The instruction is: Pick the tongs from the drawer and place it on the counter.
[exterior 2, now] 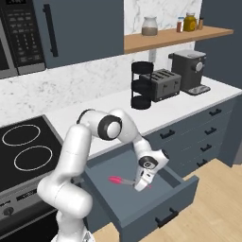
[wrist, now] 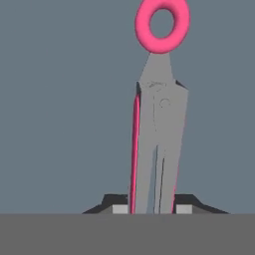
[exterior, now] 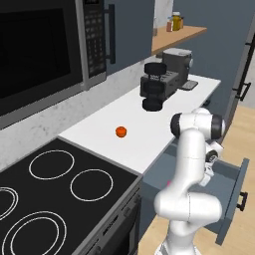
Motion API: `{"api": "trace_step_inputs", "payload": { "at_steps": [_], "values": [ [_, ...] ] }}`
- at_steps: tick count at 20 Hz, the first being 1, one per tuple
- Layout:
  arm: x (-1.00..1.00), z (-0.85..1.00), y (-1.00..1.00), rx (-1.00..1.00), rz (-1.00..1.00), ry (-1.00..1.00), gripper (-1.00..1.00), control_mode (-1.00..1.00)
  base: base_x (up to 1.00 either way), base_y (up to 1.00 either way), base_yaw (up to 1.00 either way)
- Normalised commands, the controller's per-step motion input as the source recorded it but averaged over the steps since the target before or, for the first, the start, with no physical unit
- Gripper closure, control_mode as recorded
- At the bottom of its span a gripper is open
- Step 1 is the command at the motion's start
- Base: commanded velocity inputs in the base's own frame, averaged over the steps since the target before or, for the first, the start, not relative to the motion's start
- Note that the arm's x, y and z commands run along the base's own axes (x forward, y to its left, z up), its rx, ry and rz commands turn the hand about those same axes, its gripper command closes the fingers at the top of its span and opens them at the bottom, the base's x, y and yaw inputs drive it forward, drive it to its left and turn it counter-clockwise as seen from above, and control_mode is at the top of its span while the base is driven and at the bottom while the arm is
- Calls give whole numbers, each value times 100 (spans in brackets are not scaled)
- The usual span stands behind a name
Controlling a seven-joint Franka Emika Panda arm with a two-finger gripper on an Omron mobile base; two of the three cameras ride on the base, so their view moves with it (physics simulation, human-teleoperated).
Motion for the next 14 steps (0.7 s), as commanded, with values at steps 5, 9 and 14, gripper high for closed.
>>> {"api": "trace_step_inputs", "payload": {
  "at_steps": [5, 9, 14],
  "values": [
    [-90, 37, -13, 0, 2, -14, 100, -100, 0, 0, 0],
    [-81, 100, 0, -7, 0, -20, 100, -100, 0, 0, 0],
    [-75, 100, 0, -12, 0, -13, 100, -100, 0, 0, 0]
  ]
}}
